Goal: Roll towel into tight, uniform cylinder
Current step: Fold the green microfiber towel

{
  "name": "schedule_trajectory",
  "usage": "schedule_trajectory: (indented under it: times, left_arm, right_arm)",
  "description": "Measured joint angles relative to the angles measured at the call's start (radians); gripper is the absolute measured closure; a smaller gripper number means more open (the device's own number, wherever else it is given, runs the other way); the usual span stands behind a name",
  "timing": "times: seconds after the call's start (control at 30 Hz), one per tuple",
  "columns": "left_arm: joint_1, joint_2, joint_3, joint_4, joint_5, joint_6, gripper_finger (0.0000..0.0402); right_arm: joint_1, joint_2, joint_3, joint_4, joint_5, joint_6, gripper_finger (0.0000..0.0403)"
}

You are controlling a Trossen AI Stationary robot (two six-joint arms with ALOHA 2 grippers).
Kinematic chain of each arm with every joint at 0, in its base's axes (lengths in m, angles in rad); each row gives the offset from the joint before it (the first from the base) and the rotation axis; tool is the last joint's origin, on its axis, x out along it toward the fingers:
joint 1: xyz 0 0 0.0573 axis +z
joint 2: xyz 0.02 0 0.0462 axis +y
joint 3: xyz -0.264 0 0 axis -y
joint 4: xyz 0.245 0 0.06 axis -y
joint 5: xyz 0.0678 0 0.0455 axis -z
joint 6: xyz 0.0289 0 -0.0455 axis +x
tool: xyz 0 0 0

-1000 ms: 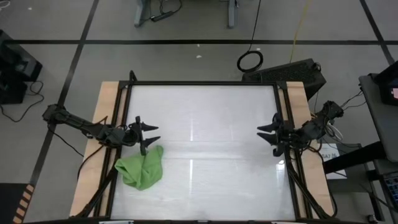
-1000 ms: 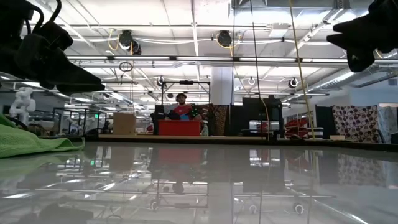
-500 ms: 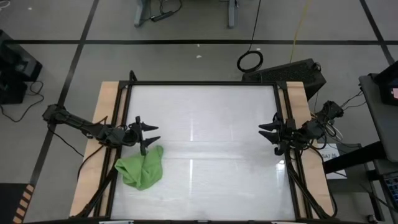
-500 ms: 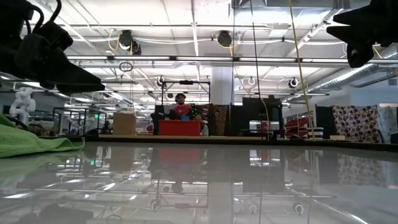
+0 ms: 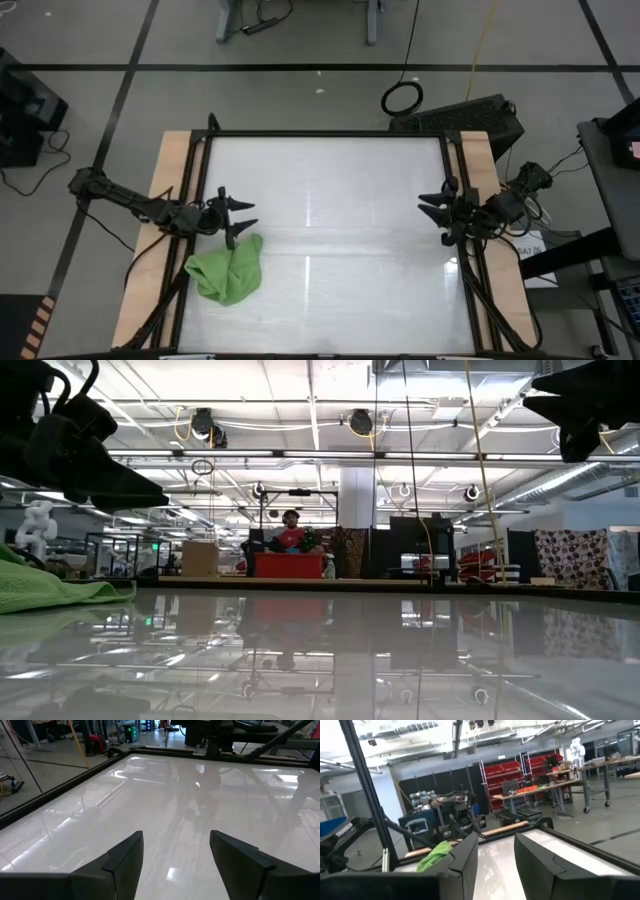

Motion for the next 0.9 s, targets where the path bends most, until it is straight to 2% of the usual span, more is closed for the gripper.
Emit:
schedule_trajectory:
  times: [0.23,0.37,0.67,0.9]
  left_arm:
    - [0.000,0.000,0.000,-0.001,0.000,0.000,0.0167]
    - [0.000,0.000,0.000,-0.002,0.000,0.000,0.0167]
    - [0.000,0.000,0.000,-0.002,0.000,0.000,0.0167]
    - [0.000,0.000,0.000,-0.002,0.000,0.000,0.0167]
  right_arm:
    - [0.000,0.085,0.000,0.157,-0.061,-0.061,0.0284]
    - [0.000,0.184,0.000,0.253,-0.111,-0.111,0.0284]
    - [0.000,0.439,0.000,0.428,-0.116,-0.162,0.0284]
    - [0.000,0.615,0.001,0.601,-0.166,-0.193,0.0284]
